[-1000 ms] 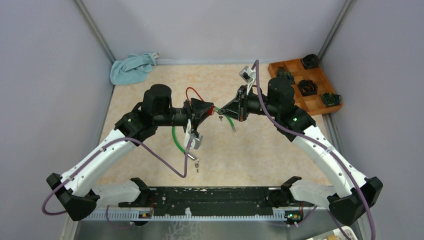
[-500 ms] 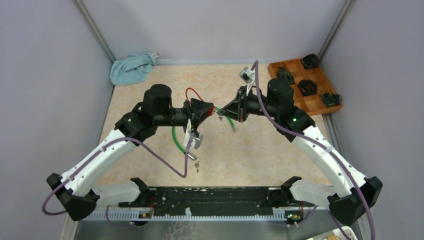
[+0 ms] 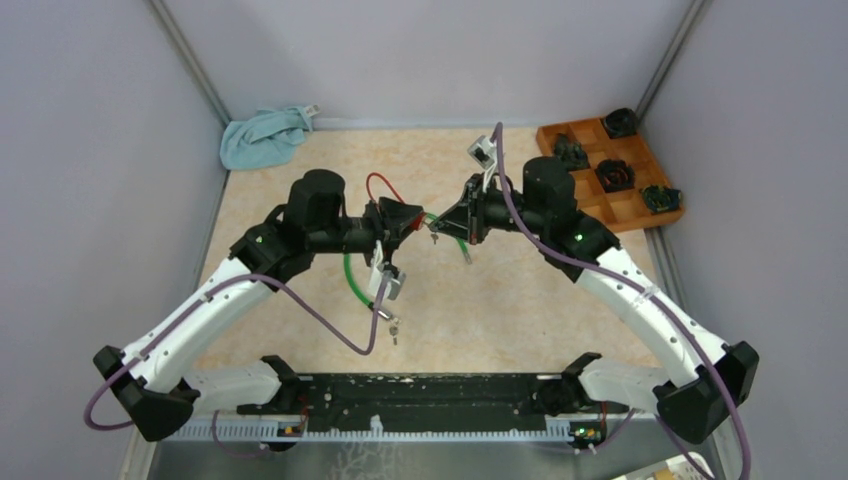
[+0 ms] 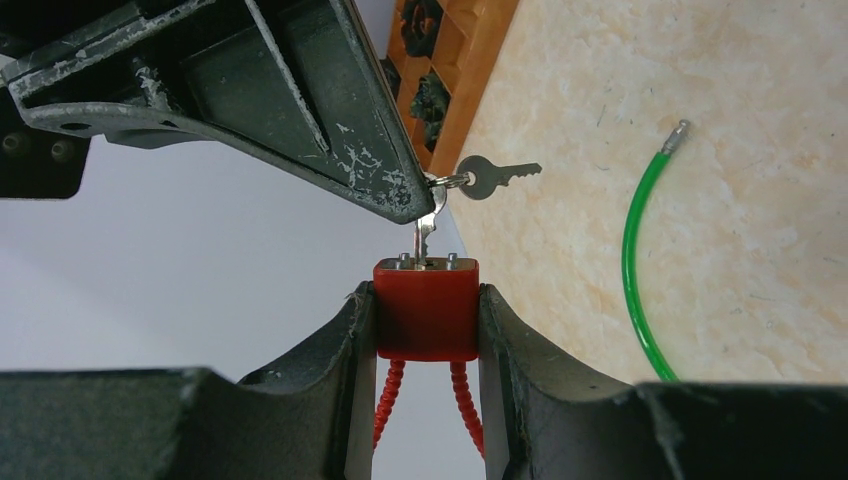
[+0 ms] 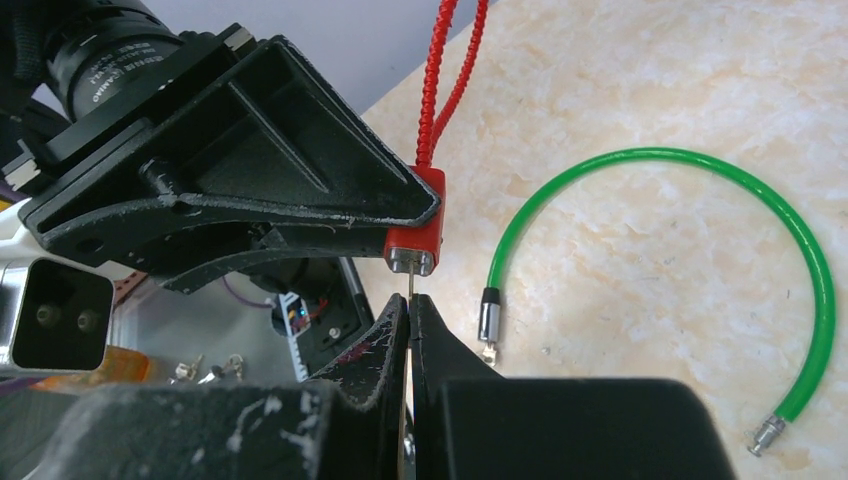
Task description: Unlock with the key
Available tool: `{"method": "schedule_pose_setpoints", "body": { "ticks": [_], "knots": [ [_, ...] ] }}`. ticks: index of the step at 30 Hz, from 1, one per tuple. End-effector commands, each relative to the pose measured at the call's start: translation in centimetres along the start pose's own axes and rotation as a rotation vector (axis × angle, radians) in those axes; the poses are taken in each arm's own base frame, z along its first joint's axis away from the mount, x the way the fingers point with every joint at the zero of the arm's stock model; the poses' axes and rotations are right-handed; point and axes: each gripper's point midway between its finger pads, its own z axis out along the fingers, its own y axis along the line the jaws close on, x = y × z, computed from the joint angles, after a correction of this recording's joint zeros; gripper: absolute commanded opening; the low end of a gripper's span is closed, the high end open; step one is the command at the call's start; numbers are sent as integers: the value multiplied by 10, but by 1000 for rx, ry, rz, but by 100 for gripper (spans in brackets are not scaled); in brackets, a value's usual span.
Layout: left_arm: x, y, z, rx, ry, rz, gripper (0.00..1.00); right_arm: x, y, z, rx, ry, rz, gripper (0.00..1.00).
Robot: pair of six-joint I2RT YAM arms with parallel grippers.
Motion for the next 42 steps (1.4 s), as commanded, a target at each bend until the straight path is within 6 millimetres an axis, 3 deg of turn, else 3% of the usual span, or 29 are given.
{"method": "schedule_pose_setpoints", "body": {
  "ticks": [1,11,17,32,33,37,42],
  "knots": [
    [-17,22,2,-41,-63,94,0,-19,16,8,-35,-57,-72,0],
    [-29,16,0,-42,-96,139,0,-33,21,3,-36,-161,-65,0],
    [-28,11,9,-27,-73,149,0,-37,27,7,-70,-216,-32,0],
    [-33,34,9,-105,-90,26,0,-44,26,10,-34,-297,-5,0],
    [-31,34,9,-104,-80,17,0,-46,28,6,-35,-309,-2,10],
    [-22,32,7,-105,-28,3,0,-45,32,-5,-35,-318,3,33],
    [-20,29,3,-105,-10,2,0,-43,30,-20,-17,-309,8,39]
  ]
}}
